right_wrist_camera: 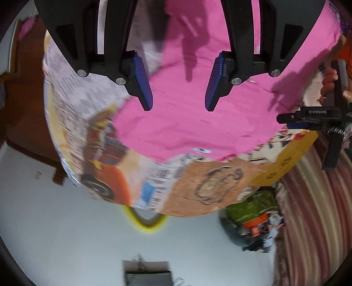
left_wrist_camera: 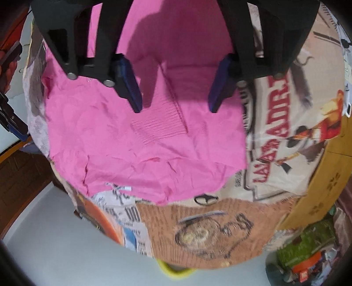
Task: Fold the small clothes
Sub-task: 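Grasp the ribbed cuff with the left tool while the right tool releases it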
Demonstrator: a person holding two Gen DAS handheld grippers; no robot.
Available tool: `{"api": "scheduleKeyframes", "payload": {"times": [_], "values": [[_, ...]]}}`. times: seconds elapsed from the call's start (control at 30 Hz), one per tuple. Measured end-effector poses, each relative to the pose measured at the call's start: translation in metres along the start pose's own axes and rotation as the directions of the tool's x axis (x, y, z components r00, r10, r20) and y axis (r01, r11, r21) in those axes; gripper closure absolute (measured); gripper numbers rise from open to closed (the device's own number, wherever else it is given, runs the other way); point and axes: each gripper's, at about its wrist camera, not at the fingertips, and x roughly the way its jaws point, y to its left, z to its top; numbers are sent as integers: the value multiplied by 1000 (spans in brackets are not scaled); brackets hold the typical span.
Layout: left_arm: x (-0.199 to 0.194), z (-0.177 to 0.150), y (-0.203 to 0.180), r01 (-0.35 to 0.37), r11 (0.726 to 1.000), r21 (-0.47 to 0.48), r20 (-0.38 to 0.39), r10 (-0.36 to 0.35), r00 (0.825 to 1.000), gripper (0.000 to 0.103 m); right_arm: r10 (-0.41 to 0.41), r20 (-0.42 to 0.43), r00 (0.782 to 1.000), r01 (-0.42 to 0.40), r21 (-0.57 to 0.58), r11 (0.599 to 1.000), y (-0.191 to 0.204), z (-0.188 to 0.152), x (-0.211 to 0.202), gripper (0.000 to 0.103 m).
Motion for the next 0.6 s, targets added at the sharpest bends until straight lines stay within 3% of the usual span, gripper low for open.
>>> {"api": "scheduleKeyframes", "payload": {"times": [0.1,0.17,0.23,0.3,0.47,0.53,0.6], "values": [[15,2,-3,14,1000,-13,-27,-14,1000,51,-9,-21,1000,9,28,1000,-16,-4,8,58],[14,3,-7,19,1000,2,-7,-19,1000,62,-5,-37,999,7,48,999,-25,-6,19,57],[12,3,-12,22,1000,17,2,-22,1000,84,5,-45,999,-1,73,997,-31,-6,31,58],[12,5,-20,15,999,46,8,-15,1000,94,9,-49,999,-4,99,995,-39,-7,38,58],[1,7,-34,-40,993,107,80,32,996,98,3,-47,999,3,133,991,-46,1,55,60],[-11,9,-36,-65,990,126,136,48,990,98,5,-62,998,3,121,993,-46,4,62,86],[-20,12,-36,-77,988,131,176,54,983,98,-12,-76,997,18,90,996,-42,6,67,95]]}}
